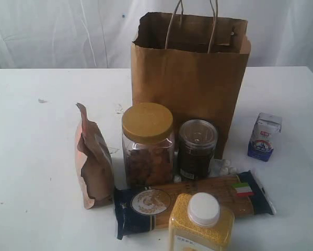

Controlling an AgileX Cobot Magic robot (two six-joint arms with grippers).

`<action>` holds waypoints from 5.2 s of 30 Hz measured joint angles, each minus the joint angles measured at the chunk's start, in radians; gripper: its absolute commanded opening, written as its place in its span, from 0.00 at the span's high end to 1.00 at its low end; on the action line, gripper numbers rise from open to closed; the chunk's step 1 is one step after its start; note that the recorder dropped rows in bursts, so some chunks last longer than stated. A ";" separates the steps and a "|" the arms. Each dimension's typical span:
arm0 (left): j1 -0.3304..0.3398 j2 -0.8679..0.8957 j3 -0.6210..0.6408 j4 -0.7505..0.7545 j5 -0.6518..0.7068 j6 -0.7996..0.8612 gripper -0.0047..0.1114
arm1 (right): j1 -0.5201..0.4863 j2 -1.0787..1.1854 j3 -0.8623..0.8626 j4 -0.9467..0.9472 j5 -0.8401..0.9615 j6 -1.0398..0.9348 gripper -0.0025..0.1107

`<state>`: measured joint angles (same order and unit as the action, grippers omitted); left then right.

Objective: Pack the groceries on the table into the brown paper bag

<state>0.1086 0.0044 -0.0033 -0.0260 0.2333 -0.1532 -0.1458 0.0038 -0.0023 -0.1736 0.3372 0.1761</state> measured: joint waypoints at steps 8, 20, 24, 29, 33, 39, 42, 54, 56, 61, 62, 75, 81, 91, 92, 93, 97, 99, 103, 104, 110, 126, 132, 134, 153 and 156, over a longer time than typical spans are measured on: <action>0.000 0.000 0.000 0.000 0.000 0.000 0.96 | 0.000 0.000 0.000 -0.100 -0.094 -0.121 0.98; 0.000 0.000 0.000 0.000 0.000 0.000 0.96 | 0.000 0.000 0.000 -0.062 -0.291 -0.218 0.98; 0.000 0.000 0.000 0.000 0.000 0.000 0.96 | 0.000 0.000 0.000 0.073 -0.310 -0.052 0.98; 0.000 0.000 0.000 0.000 0.000 0.000 0.96 | 0.000 0.000 0.000 0.144 -0.366 0.187 0.98; 0.000 0.000 0.000 0.000 0.000 0.000 0.96 | 0.000 0.000 0.000 0.152 -0.435 0.391 0.98; 0.000 0.000 0.000 0.000 0.000 0.000 0.96 | 0.000 0.000 0.000 0.155 -0.596 0.418 0.98; 0.000 0.000 0.000 0.000 0.000 0.000 0.96 | 0.000 0.000 0.000 0.156 -0.534 0.366 0.98; 0.000 0.000 0.000 0.000 0.000 0.000 0.96 | 0.005 0.281 -0.007 0.157 -0.345 0.352 0.98; 0.000 0.000 0.000 0.000 0.000 0.000 0.96 | 0.024 0.388 -0.032 0.157 -0.323 0.352 0.98; 0.000 0.000 0.000 0.000 0.000 0.000 0.96 | 0.108 0.661 -0.107 0.157 -0.286 0.349 0.98; 0.000 0.000 0.000 0.000 0.000 0.000 0.96 | 0.131 0.719 -0.121 0.157 -0.286 0.335 0.98; 0.000 0.000 0.000 0.000 0.000 0.000 0.96 | 0.309 0.980 -0.289 0.157 -0.212 0.205 0.98; 0.000 0.000 0.000 0.000 0.000 0.000 0.96 | 0.336 0.956 -0.481 0.157 -0.010 0.034 0.98; 0.000 0.000 0.000 0.000 0.000 0.000 0.96 | 0.336 1.207 -0.841 0.157 0.385 -0.226 0.98; 0.000 0.000 0.000 0.000 0.000 0.000 0.96 | 0.336 1.229 -0.855 0.157 0.365 -0.233 0.98; 0.000 0.000 0.000 0.000 0.000 0.000 0.96 | 0.336 1.254 -0.866 0.157 0.333 -0.240 0.98; 0.000 0.000 0.000 0.000 0.000 0.000 0.96 | 0.336 1.330 -0.875 0.155 0.163 -0.310 0.85; 0.000 0.000 0.000 0.000 0.000 0.000 0.96 | 0.336 1.342 -0.875 0.155 0.125 -0.317 0.75; 0.000 0.000 0.000 0.000 0.000 0.000 0.96 | 0.336 1.367 -0.875 0.153 0.067 -0.323 0.44; 0.000 0.000 0.000 0.000 0.000 0.000 0.96 | 0.336 1.375 -0.875 0.153 0.058 -0.323 0.39; 0.000 0.000 0.000 0.000 0.000 0.000 0.96 | 0.336 1.479 -0.879 0.151 -0.019 -0.323 0.33; 0.000 0.000 0.000 0.000 0.000 0.000 0.96 | 0.276 1.525 -0.882 0.151 -0.129 -0.291 0.33; 0.000 0.000 0.000 0.000 0.000 0.000 0.96 | 0.276 1.533 -0.882 0.151 -0.132 -0.281 0.33; 0.000 0.000 0.000 0.000 0.000 0.000 0.96 | 0.276 1.553 -0.882 0.151 -0.132 -0.281 0.33; 0.000 0.000 0.000 0.000 0.000 0.000 0.96 | 0.276 1.639 -0.882 0.157 -0.124 -0.281 0.33; 0.000 0.000 0.000 0.000 0.000 0.000 0.96 | 0.276 1.639 -0.882 0.157 -0.118 -0.281 0.34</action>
<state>0.1086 0.0044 -0.0033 -0.0260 0.2333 -0.1532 0.1301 1.6424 -0.8840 -0.0164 0.2191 -0.1051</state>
